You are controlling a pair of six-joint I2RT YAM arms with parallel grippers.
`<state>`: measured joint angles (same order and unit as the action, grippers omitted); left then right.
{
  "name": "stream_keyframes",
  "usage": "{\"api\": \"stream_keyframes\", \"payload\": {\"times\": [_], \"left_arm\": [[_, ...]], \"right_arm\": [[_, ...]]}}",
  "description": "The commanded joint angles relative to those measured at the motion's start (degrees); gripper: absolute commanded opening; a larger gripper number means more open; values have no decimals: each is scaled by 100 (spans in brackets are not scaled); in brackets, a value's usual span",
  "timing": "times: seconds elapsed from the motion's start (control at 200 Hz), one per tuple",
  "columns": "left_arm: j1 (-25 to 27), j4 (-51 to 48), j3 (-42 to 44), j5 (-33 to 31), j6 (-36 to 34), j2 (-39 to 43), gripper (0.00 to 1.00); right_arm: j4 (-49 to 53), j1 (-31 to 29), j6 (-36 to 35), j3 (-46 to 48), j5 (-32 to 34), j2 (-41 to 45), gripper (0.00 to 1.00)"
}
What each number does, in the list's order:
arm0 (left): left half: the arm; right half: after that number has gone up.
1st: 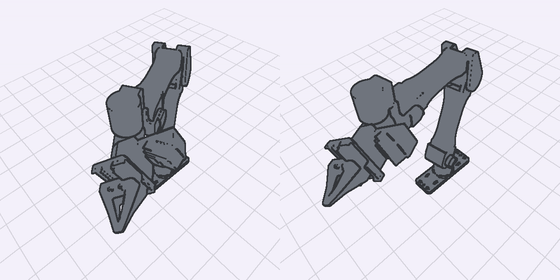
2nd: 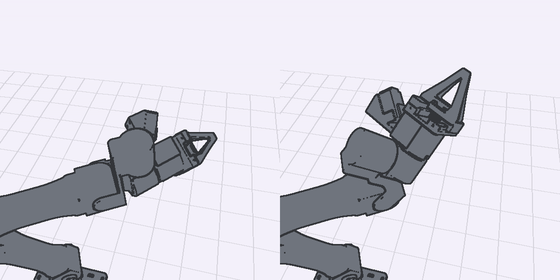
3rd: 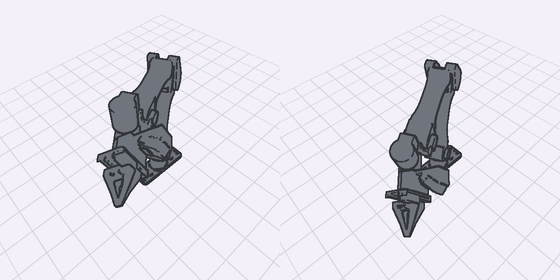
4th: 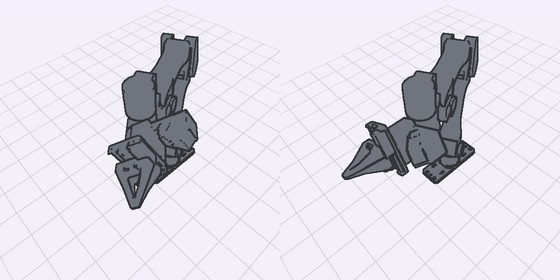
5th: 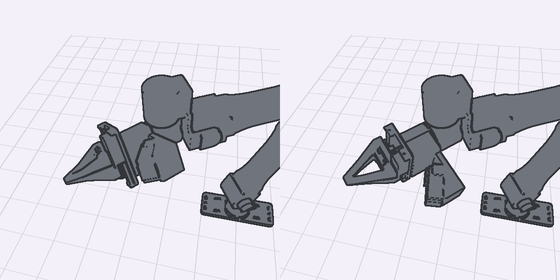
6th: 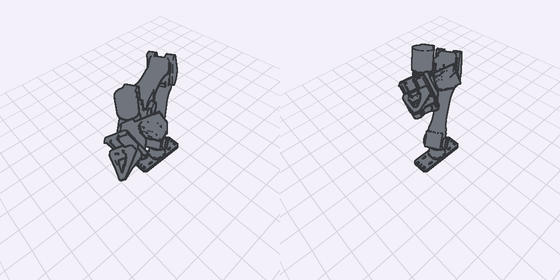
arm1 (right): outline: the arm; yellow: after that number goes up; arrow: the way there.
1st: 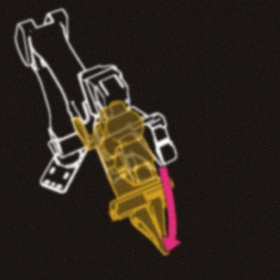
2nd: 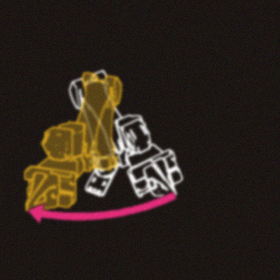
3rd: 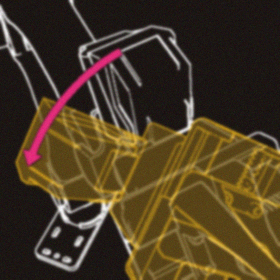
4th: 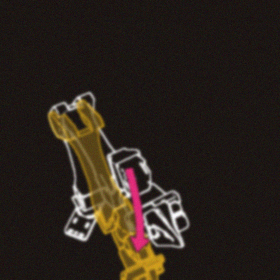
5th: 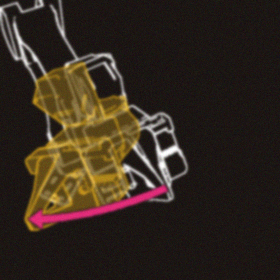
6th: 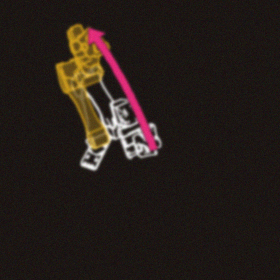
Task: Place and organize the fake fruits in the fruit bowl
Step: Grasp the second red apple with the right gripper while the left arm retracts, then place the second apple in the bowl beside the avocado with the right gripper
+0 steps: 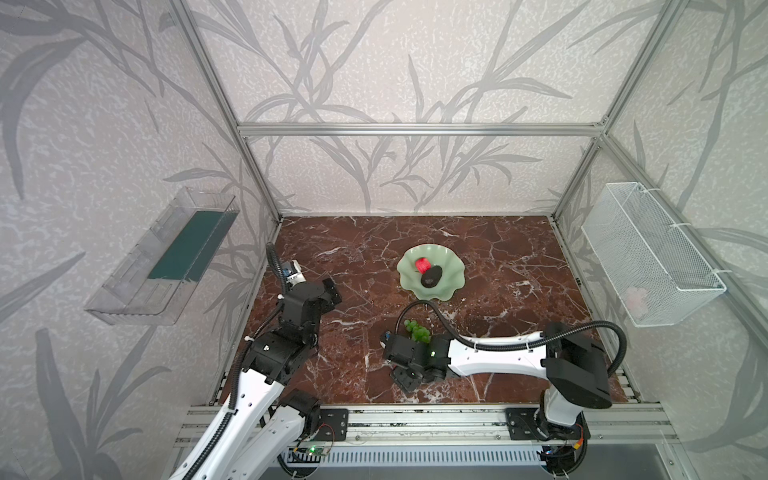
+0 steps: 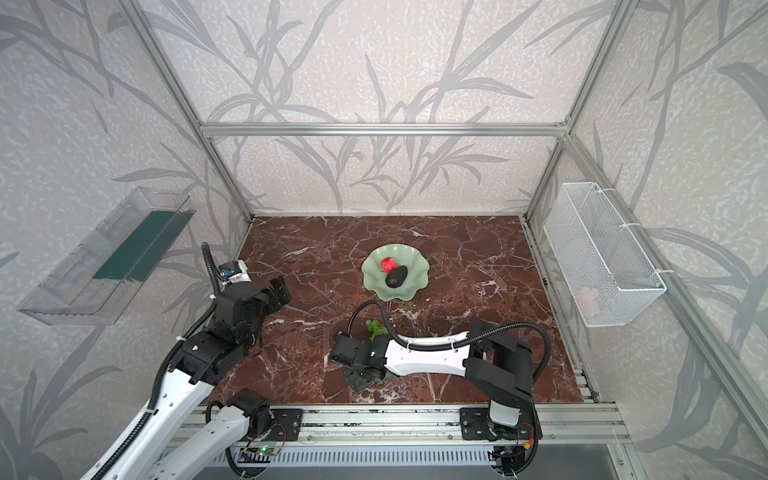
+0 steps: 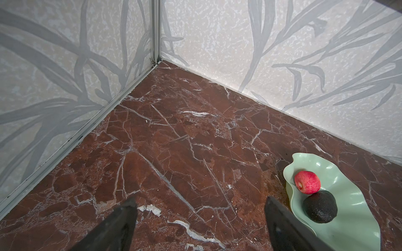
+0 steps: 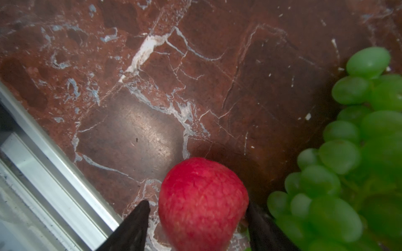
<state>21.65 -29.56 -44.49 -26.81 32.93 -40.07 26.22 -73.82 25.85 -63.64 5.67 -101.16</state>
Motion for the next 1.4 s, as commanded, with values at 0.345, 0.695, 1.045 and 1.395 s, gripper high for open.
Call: {"api": "stream_keyframes", "payload": {"times": [0.345, 0.695, 1.045, 1.395], "left_arm": [[-64, -277, 85, -245, -76, 243, 92], [-82, -294, 71, -207, -76, 281, 92], [-82, -386, 61, -140, 22, 331, 92], [-90, -570, 39, -20, 194, 396, 92]], "right_arm": [[2, -9, -105, -300, 22, -138, 45], [247, 937, -720, -542, 482, 1287, 37], [-343, 3341, -1409, -579, 191, 1212, 37], [-858, 4203, -1451, -936, -250, -70, 37]]}}
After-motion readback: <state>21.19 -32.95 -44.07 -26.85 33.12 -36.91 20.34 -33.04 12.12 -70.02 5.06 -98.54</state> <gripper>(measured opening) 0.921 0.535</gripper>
